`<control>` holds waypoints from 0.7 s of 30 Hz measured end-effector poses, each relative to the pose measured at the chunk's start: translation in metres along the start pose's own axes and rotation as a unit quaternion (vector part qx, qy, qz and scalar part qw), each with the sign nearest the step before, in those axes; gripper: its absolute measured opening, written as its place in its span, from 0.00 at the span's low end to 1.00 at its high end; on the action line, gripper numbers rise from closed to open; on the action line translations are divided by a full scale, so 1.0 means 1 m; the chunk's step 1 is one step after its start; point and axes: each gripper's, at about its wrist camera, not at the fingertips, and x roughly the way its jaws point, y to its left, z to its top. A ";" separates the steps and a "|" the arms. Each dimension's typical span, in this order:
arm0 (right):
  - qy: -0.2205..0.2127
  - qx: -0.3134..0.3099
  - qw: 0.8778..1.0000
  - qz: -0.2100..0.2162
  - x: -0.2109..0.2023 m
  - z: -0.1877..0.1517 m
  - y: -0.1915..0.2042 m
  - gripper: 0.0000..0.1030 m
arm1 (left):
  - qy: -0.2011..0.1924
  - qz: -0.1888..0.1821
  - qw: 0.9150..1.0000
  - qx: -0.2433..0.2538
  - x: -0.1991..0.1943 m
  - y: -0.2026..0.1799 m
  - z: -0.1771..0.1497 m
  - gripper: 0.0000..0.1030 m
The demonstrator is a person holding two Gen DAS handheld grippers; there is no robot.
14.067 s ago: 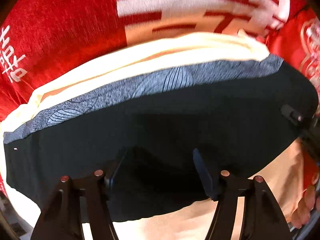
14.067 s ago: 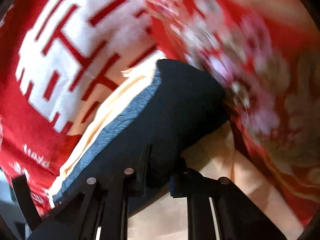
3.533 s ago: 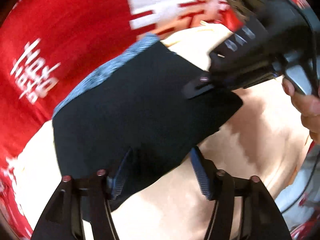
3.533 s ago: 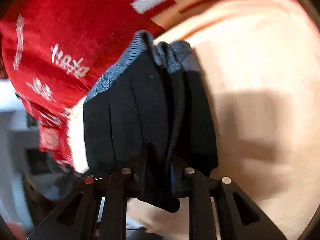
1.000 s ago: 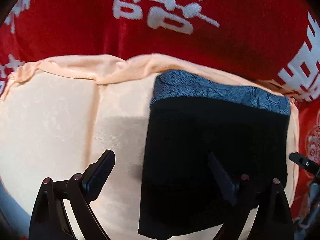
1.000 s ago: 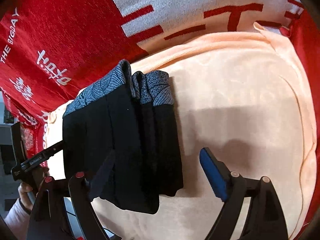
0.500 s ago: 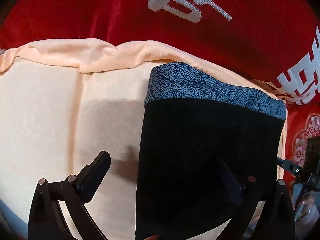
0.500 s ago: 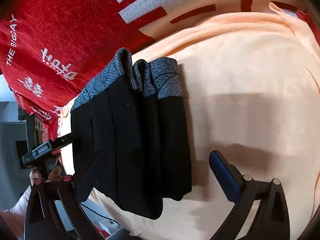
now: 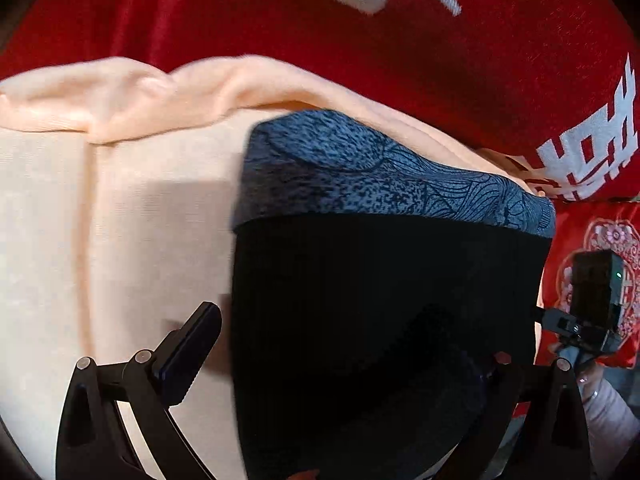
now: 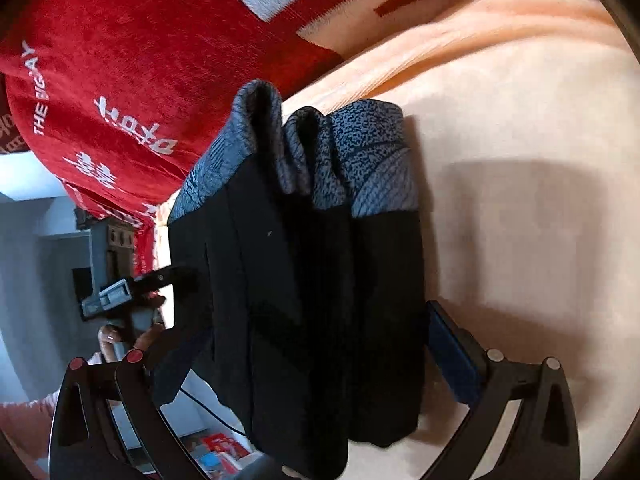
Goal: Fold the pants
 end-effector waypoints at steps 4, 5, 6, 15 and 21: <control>-0.006 -0.010 1.000 0.013 0.007 0.005 -0.001 1.00 | 0.007 -0.021 1.000 -0.010 0.007 0.005 0.001 1.00; -0.004 -0.008 1.000 0.013 0.007 0.005 -0.001 1.00 | 0.005 -0.020 1.000 -0.008 0.006 0.005 0.000 1.00; -0.004 -0.002 1.000 0.015 0.008 0.005 -0.003 1.00 | 0.005 -0.019 1.000 -0.007 0.006 0.004 0.000 1.00; -0.007 0.026 0.999 -0.020 -0.003 0.004 0.004 0.57 | -0.029 -0.012 0.999 -0.020 -0.010 -0.011 -0.014 0.75; -0.030 0.038 0.999 0.009 -0.025 -0.008 0.022 0.41 | -0.060 0.000 0.998 -0.003 -0.032 -0.028 -0.028 0.58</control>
